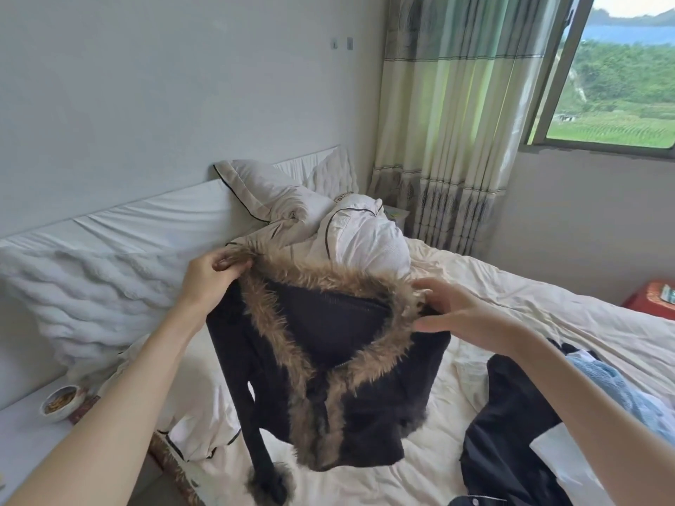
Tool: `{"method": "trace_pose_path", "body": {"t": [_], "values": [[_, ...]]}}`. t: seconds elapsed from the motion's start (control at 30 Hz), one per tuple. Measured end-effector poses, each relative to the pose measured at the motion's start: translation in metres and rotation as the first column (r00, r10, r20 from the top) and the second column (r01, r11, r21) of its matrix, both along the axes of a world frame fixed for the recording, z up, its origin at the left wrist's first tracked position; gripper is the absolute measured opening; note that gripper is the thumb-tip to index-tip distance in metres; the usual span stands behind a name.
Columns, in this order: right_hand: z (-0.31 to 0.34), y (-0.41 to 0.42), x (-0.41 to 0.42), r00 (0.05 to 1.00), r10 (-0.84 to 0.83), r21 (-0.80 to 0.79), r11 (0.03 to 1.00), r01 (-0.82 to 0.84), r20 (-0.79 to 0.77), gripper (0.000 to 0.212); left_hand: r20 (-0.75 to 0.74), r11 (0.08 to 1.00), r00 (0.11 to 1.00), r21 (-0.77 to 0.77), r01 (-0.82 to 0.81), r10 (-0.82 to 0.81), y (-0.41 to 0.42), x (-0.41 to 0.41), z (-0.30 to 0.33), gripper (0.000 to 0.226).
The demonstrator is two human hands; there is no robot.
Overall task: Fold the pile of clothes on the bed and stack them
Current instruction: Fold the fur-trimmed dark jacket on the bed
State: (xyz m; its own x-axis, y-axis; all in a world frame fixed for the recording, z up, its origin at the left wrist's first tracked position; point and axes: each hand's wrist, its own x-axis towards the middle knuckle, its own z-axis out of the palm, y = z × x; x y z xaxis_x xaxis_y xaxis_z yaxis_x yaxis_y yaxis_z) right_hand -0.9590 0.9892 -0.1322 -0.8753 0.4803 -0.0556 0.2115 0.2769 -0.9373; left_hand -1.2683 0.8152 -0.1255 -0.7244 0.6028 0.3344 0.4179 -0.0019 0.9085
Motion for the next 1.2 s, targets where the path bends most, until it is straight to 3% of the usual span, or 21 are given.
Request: {"method": "trace_pose_path", "body": {"t": [0.03, 0.1, 0.2, 0.37, 0.47, 0.6, 0.73, 0.87, 1.07, 1.2], "values": [[-0.002, 0.000, -0.001, 0.998, -0.065, 0.153, 0.986, 0.060, 0.028, 0.039, -0.017, 0.999, 0.999, -0.018, 0.030, -0.030, -0.001, 0.002, 0.002, 0.016], [-0.008, 0.005, -0.006, 0.961, -0.265, 0.365, 0.890, 0.273, -0.072, 0.023, -0.084, 0.993, 0.991, -0.066, 0.096, -0.102, -0.004, 0.009, 0.005, 0.019], [-0.017, 0.015, -0.006, 0.856, -0.450, 0.407, 0.753, 0.517, -0.254, 0.010, -0.145, 0.966, 0.964, -0.171, 0.195, -0.221, -0.011, 0.017, 0.006, 0.029], [-0.037, 0.018, 0.009, 0.819, -0.491, 0.469, 0.672, 0.573, -0.298, 0.020, 0.042, 0.793, 0.894, -0.445, 0.416, -0.446, -0.036, 0.027, -0.016, 0.038], [-0.057, 0.015, 0.019, 0.828, -0.523, 0.479, 0.684, 0.550, -0.204, 0.017, 0.074, 0.796, 0.902, -0.445, 0.411, -0.425, -0.049, 0.040, -0.040, 0.040], [-0.082, 0.003, 0.031, 0.861, -0.509, 0.453, 0.764, 0.460, -0.015, 0.016, -0.005, 0.879, 0.980, -0.443, 0.177, -0.200, -0.062, 0.069, -0.079, 0.027], [-0.110, -0.023, 0.048, 0.908, -0.388, 0.178, 0.915, 0.361, 0.155, 0.020, 0.002, 0.829, 0.993, -0.549, 0.101, -0.120, -0.088, 0.100, -0.119, 0.023], [-0.123, -0.050, 0.071, 0.932, -0.310, 0.087, 0.950, 0.299, 0.187, 0.023, -0.054, 0.858, 0.996, -0.513, 0.030, -0.067, -0.122, 0.125, -0.141, 0.016], [-0.115, -0.089, 0.107, 0.943, -0.268, 0.081, 0.963, 0.257, 0.195, 0.012, -0.092, 0.900, 0.992, -0.435, 0.039, -0.087, -0.163, 0.147, -0.149, 0.015], [-0.116, -0.126, 0.133, 0.921, -0.244, 0.101, 0.970, 0.223, 0.303, 0.028, 0.060, 0.823, 0.974, -0.525, 0.216, -0.218, -0.198, 0.166, -0.155, 0.023]]}}
